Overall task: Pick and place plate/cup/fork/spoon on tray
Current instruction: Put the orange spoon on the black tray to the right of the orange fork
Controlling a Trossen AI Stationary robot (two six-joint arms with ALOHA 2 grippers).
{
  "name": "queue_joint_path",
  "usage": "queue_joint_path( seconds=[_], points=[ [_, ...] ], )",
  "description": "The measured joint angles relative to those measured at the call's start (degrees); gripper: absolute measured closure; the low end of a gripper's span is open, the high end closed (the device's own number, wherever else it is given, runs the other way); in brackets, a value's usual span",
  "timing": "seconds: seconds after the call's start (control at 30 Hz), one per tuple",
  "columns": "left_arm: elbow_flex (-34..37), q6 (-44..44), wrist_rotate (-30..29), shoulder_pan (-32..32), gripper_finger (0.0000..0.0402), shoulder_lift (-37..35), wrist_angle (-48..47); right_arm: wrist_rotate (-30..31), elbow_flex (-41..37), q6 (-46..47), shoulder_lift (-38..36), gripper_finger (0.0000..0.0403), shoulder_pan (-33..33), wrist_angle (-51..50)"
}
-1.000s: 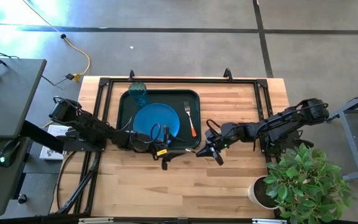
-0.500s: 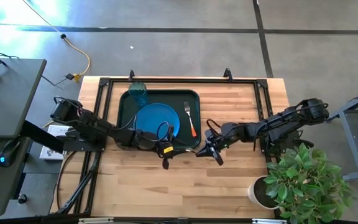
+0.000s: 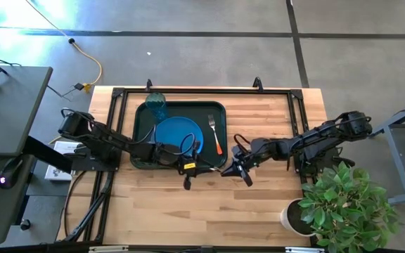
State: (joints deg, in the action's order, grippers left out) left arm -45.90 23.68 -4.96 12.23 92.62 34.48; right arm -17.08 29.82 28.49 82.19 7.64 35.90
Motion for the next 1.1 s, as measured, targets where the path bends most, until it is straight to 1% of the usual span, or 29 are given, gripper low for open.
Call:
queue_joint_path(
  seconds=[0.1,0.23,0.33,0.37,0.43,0.57,0.63,0.7,0.77,0.83,0.93,0.97,1.1],
  points=[
    [-0.76,-0.02,-0.2,0.0,0.0345,0.02,0.01,0.1,0.0,1.07,0.0,0.0403,0.0,0.85],
    [-1.61,-0.1,-0.52,-0.16,0.0389,0.44,-0.84,0.31,0.02,1.87,0.09,0.0401,0.04,0.96],
    [-3.31,-2.7,-0.62,-0.74,0.0394,0.44,-3.97,0.86,0.02,1.89,0.09,0.0388,0.11,0.76],
    [-4.23,-3.87,-0.79,-1.03,0.0394,0.44,-6.15,2.3,0.02,1.56,0.09,0.0381,0.32,0.38],
    [-6.51,-5.62,-1.56,-1.7,0.0397,0.44,-11.65,7.12,0.0,0.75,0.09,0.0363,0.75,0.42],
    [-12.91,-6.58,-4.04,-4.48,0.0398,0.46,-28.12,19.22,0.08,1.28,0.0,0.0322,1.03,-0.16],
    [-16.5,-8.11,-5.4,-6.27,0.0399,0.46,-36.1,21.55,0.11,1.23,-0.02,0.0303,1.19,-3.38],
    [-19.88,-9.19,-5.33,-8.38,0.0399,0.46,-41.99,23.27,0.11,1.68,0.0,0.0288,1.38,-6.92],
    [-22.5,-9.8,-3.08,-10.9,0.0399,0.46,-47.55,25.29,0.11,3.32,0.0,0.0277,1.46,-10.42],
    [-24.34,-9.94,0.91,-13.85,0.04,0.66,-51.16,29.28,0.1,6.12,0.0,0.0272,1.4,-13.91],
    [-25.29,-7.55,9.08,-19.27,0.04,2.06,-52.27,35.91,0.06,11.67,0.0,0.027,1.74,-18.68],
    [-25.4,-6.96,10.96,-21.17,0.04,2.88,-52.34,37.98,0.04,13.29,0.0,0.027,2.22,-19.53],
    [-27.99,-8.11,13.28,-27.81,0.04,8.49,-52.0,44.88,0.04,15.63,0.0,0.0269,5.78,-18.51]
  ],
)
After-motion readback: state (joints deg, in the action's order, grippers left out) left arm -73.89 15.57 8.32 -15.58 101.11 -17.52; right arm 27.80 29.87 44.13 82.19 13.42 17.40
